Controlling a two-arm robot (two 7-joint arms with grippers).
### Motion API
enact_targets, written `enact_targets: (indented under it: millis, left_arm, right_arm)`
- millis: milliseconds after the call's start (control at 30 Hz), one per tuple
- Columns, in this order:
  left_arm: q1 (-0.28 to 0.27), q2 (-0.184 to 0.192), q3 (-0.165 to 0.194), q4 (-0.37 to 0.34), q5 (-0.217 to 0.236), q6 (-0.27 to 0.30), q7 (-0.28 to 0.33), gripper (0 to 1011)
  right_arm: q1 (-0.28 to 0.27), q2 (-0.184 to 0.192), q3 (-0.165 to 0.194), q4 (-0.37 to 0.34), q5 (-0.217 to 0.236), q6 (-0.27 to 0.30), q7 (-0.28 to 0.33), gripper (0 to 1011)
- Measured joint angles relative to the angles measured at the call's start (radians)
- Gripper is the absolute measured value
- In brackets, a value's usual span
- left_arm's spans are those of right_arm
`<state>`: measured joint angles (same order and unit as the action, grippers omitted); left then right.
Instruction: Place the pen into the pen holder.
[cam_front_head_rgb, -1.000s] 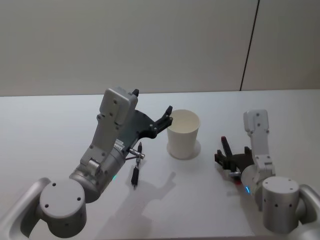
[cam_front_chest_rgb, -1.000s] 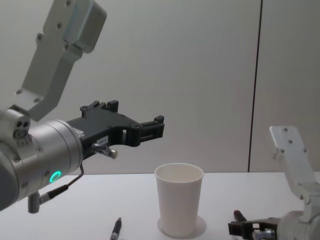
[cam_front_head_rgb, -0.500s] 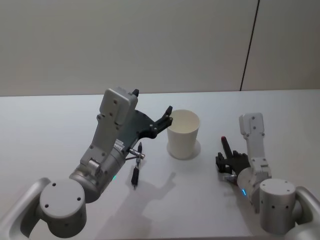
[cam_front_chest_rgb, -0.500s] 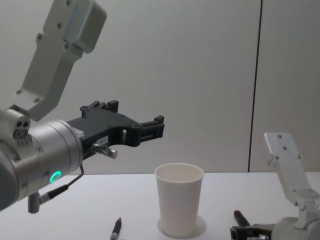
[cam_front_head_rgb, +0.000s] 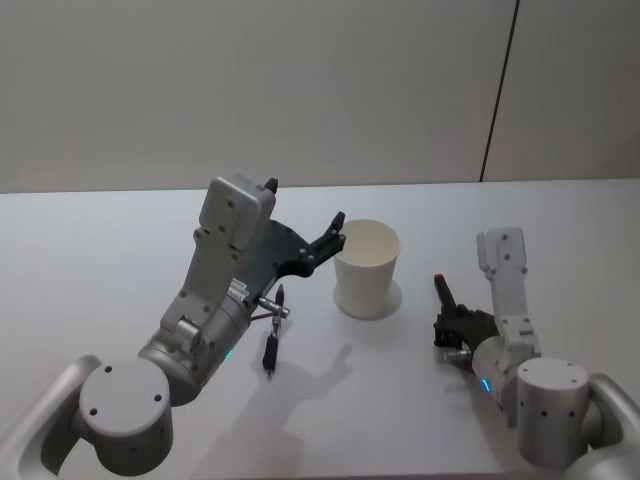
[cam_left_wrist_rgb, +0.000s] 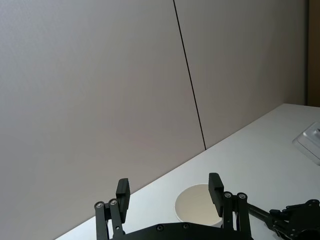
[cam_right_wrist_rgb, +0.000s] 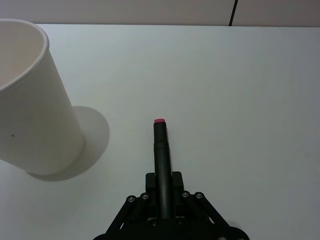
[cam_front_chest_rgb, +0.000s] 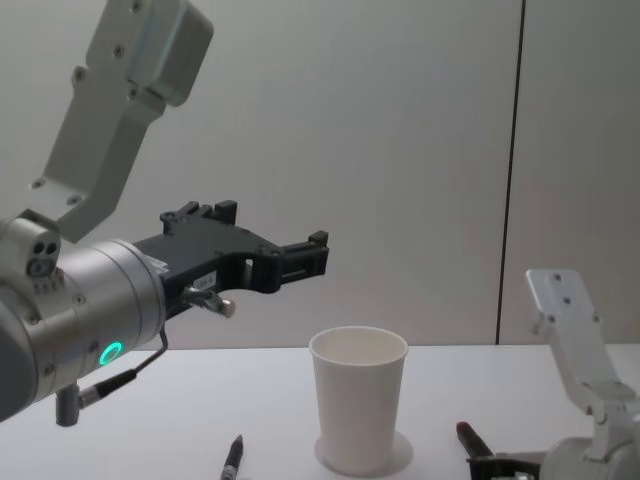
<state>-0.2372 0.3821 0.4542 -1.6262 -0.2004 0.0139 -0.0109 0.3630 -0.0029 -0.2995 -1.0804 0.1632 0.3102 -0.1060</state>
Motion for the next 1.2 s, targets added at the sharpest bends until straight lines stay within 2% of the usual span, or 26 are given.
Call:
enact_targets:
  millis: [200, 467, 1133, 1200]
  left_arm:
    - [0.000, 0.000, 0.000, 0.000, 0.000, 0.000, 0.000, 1003]
    - [0.000, 0.000, 0.000, 0.000, 0.000, 0.000, 0.000, 1003]
    - [0.000, 0.000, 0.000, 0.000, 0.000, 0.000, 0.000, 1003]
    - [0.000, 0.000, 0.000, 0.000, 0.000, 0.000, 0.000, 1003]
  right_arm:
    - [-0.003, 0.001, 0.004, -0.010, 0.001, -0.002, -0.001, 175]
    - [-0.016, 0.008, 0.009, -0.047, -0.004, -0.038, 0.006, 175]
    - [-0.059, 0.037, 0.023, -0.165, -0.013, -0.237, 0.107, 175]
    - [-0.062, 0.041, 0.025, -0.177, -0.012, -0.279, 0.134, 175]
